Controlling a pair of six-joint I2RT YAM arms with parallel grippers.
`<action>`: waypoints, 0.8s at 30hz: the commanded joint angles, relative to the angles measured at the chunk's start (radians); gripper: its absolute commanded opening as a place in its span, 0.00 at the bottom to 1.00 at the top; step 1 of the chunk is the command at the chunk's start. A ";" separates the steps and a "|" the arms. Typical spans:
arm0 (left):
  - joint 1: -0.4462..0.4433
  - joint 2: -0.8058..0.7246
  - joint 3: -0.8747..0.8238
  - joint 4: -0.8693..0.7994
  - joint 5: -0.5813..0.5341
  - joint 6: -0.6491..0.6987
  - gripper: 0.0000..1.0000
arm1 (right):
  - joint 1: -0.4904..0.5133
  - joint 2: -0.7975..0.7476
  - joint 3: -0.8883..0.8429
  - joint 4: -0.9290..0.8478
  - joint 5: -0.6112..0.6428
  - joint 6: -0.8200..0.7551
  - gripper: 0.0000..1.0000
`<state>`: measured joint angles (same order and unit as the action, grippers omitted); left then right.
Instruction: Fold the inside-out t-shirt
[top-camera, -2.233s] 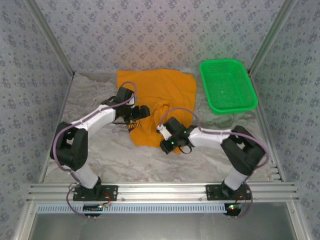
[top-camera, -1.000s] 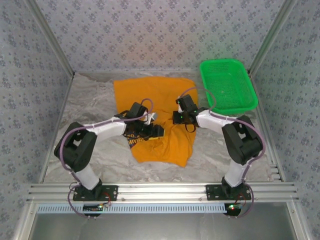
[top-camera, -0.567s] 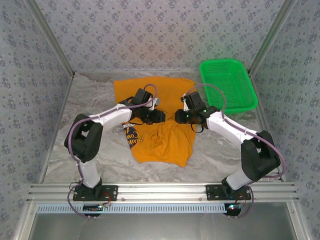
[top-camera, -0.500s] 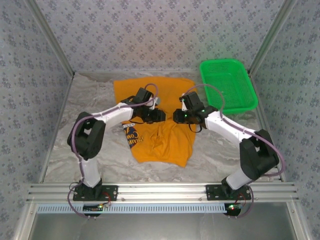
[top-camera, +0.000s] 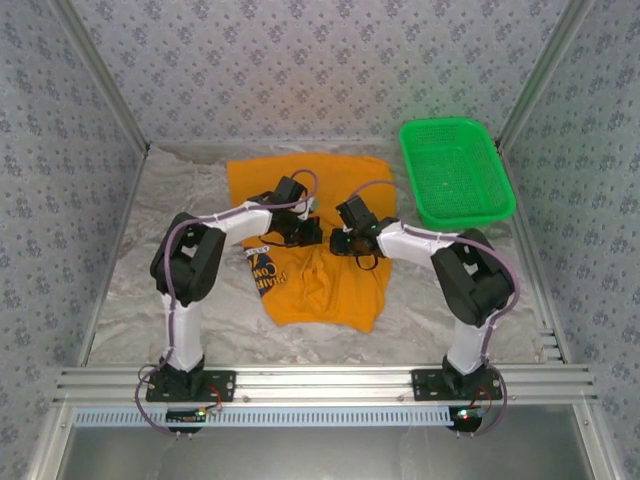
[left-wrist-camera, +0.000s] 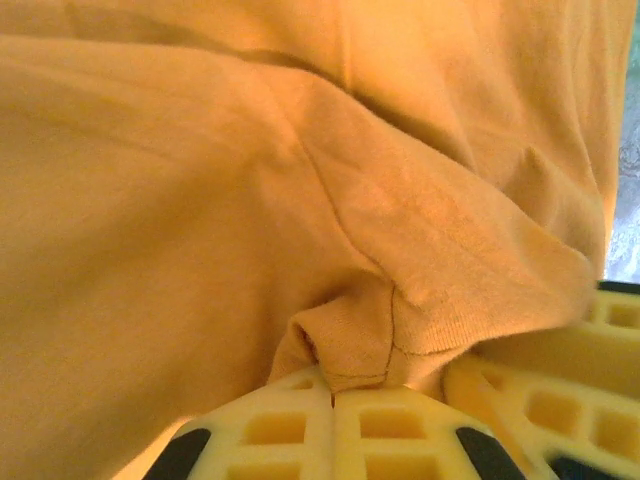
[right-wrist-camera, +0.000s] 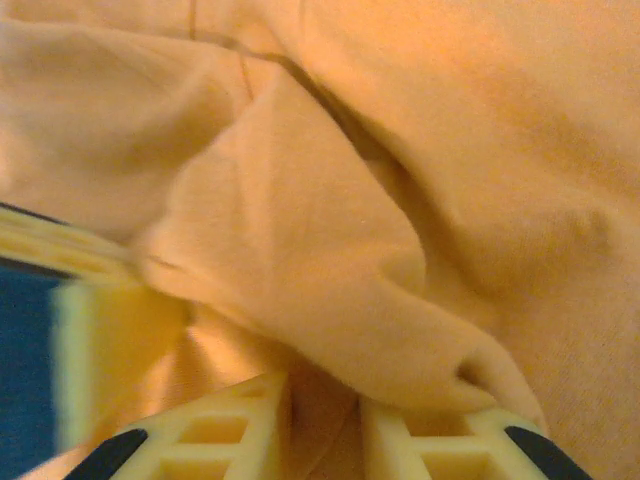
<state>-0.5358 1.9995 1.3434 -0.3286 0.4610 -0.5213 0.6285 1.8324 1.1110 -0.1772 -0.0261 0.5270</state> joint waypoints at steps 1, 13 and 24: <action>0.029 -0.091 -0.051 0.024 0.029 -0.024 0.00 | 0.022 0.025 0.022 0.021 0.101 -0.125 0.10; 0.116 -0.232 -0.294 0.243 0.320 -0.196 0.09 | -0.114 -0.243 -0.228 0.079 -0.296 -0.481 0.00; 0.099 -0.200 -0.240 0.121 0.102 -0.035 0.45 | -0.037 -0.300 -0.137 0.040 -0.181 -0.503 0.38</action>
<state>-0.4301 1.7882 1.0466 -0.1699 0.6239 -0.6209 0.5388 1.5642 0.8997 -0.1143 -0.2832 0.0418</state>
